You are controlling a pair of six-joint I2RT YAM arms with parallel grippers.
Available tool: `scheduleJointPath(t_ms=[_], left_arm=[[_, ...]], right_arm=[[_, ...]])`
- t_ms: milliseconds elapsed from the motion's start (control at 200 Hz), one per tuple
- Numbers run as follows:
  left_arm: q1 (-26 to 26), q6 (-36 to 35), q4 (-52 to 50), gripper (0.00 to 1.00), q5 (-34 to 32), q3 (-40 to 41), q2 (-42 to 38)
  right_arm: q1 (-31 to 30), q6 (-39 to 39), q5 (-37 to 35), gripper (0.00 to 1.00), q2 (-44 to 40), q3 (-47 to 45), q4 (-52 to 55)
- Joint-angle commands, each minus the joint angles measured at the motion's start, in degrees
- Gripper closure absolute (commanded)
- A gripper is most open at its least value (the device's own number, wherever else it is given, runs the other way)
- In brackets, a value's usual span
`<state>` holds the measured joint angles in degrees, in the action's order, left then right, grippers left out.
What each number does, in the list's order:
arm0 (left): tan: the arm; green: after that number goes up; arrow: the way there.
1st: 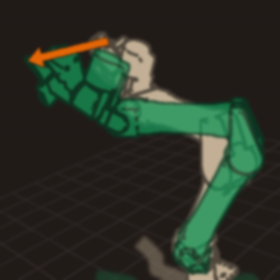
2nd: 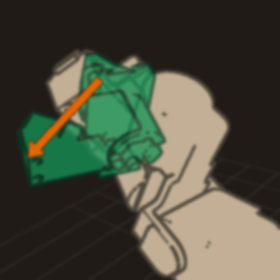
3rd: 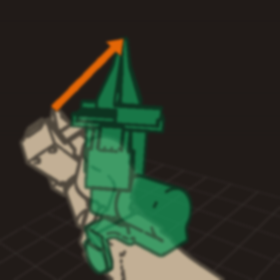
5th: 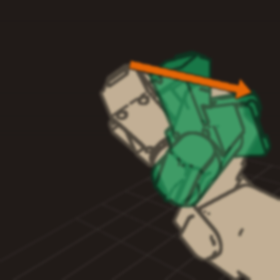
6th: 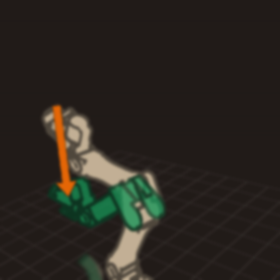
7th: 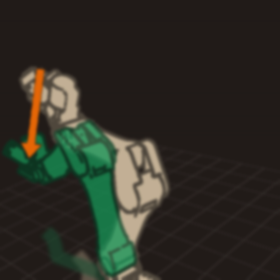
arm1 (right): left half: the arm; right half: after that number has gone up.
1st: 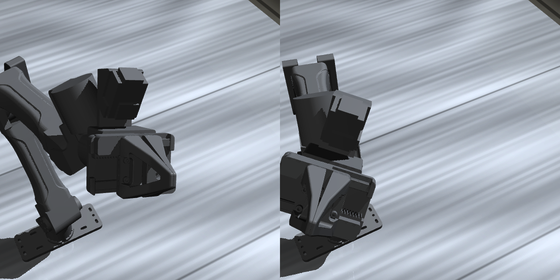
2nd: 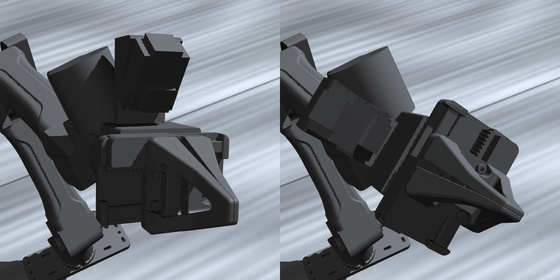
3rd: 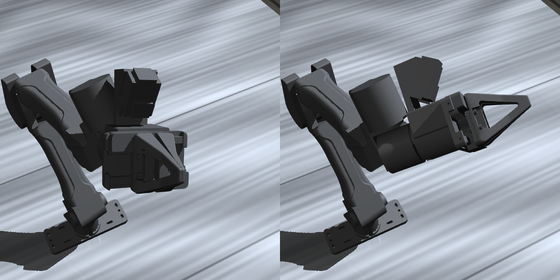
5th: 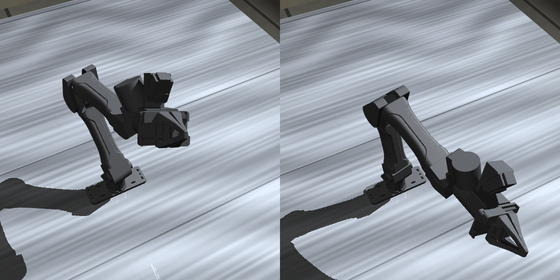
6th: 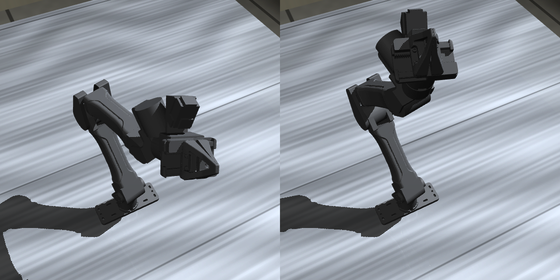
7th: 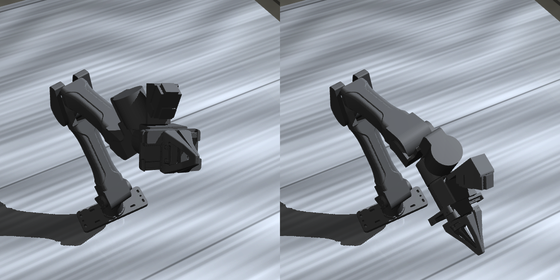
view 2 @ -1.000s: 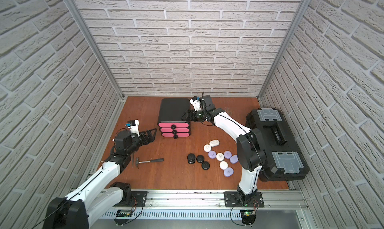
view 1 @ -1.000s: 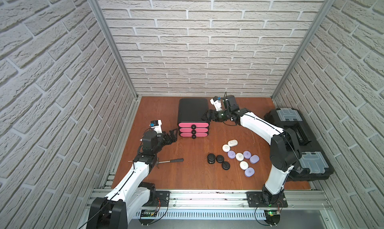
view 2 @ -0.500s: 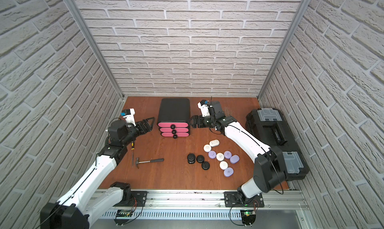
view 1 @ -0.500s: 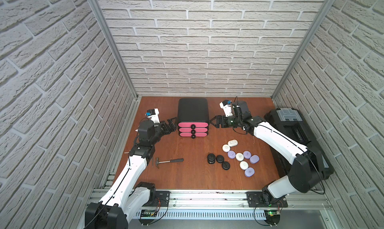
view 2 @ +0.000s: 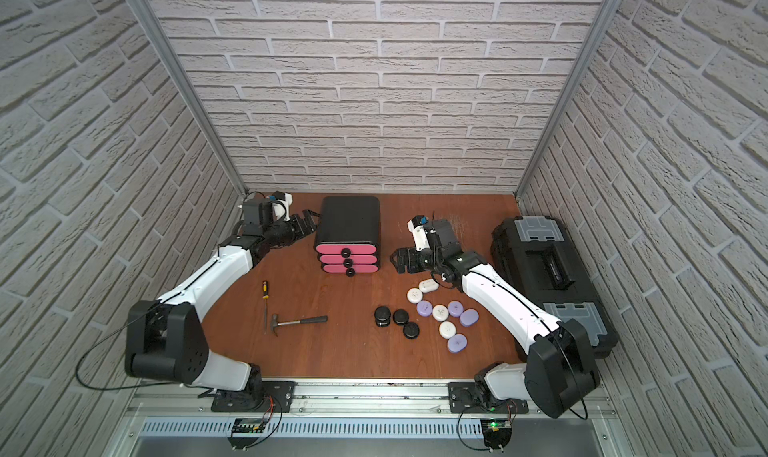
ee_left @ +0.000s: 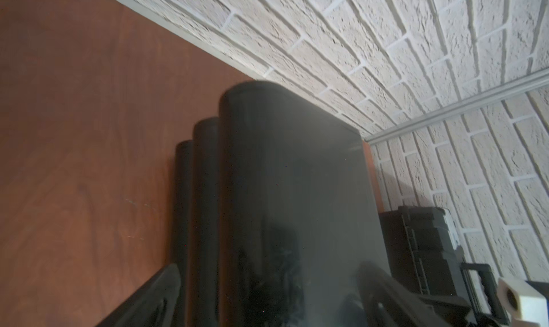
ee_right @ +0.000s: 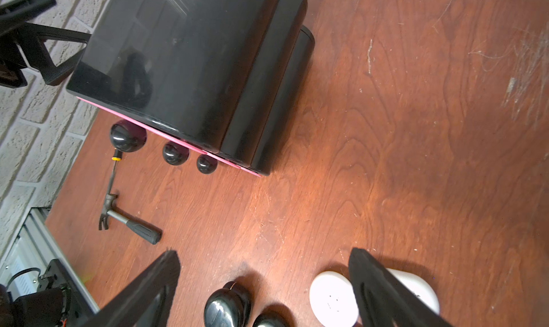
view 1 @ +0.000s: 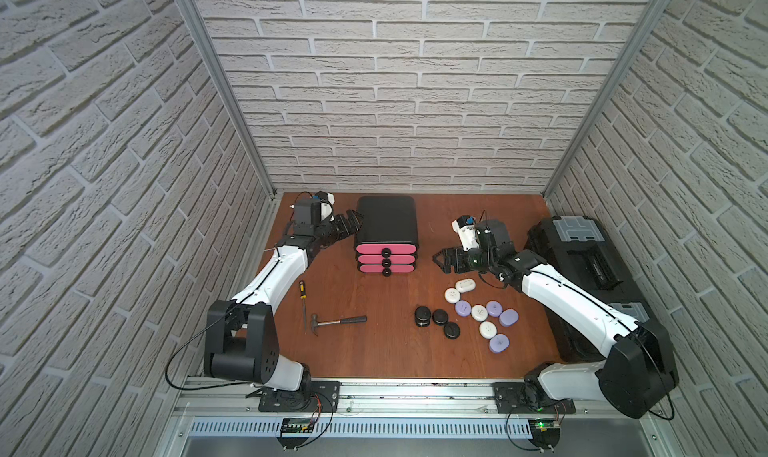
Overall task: Put the bluetooth earphones in the drawer according to color
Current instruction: Adjust the storage box at the center of the board, then open the drawer.
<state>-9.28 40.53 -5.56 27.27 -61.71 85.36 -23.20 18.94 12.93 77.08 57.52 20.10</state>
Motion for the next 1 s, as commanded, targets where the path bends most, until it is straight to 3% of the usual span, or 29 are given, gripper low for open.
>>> scheduleJointPath(t_ms=[0, 435, 690, 885, 995], left_arm=[[-3.6, -0.4, -0.1, 0.02, 2.9, -2.9, 1.4], [-15.9, -2.1, 0.1, 0.02, -1.8, -2.3, 1.8], [-16.3, -7.9, 2.0, 0.02, -20.4, 14.0, -14.6], [-16.6, -12.1, 13.3, 0.02, -27.9, 29.4, -23.1], [-16.6, -13.6, 12.6, 0.02, -28.8, 29.6, -24.8]], right_arm=[[0.1, -0.9, -0.6, 0.09, -2.0, -0.9, -2.6], [0.1, 0.1, 1.1, 0.19, -1.3, -3.6, -6.6], [0.1, 3.6, 6.6, 0.4, 2.0, -4.4, -12.5], [0.0, 6.0, 8.1, 0.4, 5.7, -1.8, -14.4], [-0.1, 7.1, 8.4, 0.4, 8.6, 0.2, -14.9]])
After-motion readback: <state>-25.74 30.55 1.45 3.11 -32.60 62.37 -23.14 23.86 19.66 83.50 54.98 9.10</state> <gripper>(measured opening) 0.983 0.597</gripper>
